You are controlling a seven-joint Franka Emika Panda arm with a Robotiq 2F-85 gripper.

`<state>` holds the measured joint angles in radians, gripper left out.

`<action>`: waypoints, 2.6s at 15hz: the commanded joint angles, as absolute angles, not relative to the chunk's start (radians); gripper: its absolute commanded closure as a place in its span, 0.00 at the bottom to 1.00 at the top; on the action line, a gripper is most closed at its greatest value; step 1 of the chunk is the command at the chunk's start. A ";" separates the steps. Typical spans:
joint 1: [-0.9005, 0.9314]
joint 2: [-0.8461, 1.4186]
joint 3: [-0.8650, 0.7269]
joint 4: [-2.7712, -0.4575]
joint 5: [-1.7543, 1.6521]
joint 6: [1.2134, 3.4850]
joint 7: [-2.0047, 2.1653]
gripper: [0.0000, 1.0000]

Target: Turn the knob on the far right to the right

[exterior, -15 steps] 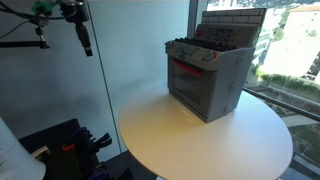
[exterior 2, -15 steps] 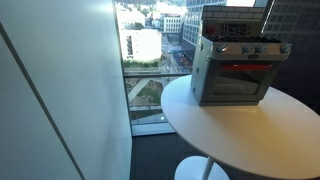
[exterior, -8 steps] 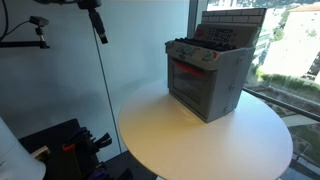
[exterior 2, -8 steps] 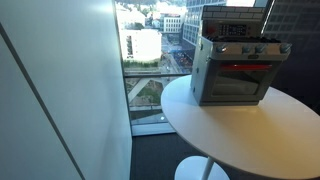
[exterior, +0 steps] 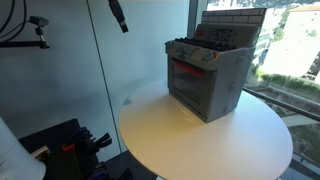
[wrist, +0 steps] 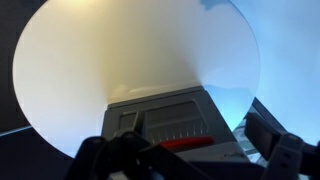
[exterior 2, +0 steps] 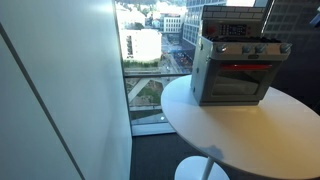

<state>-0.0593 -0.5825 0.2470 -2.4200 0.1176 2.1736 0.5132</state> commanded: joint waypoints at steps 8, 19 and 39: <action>-0.155 -0.465 0.179 -2.308 0.010 2.316 0.649 0.00; -0.186 -0.418 0.116 -2.326 0.017 2.497 0.668 0.00; -0.266 -0.211 0.085 -2.253 -0.027 2.744 0.887 0.00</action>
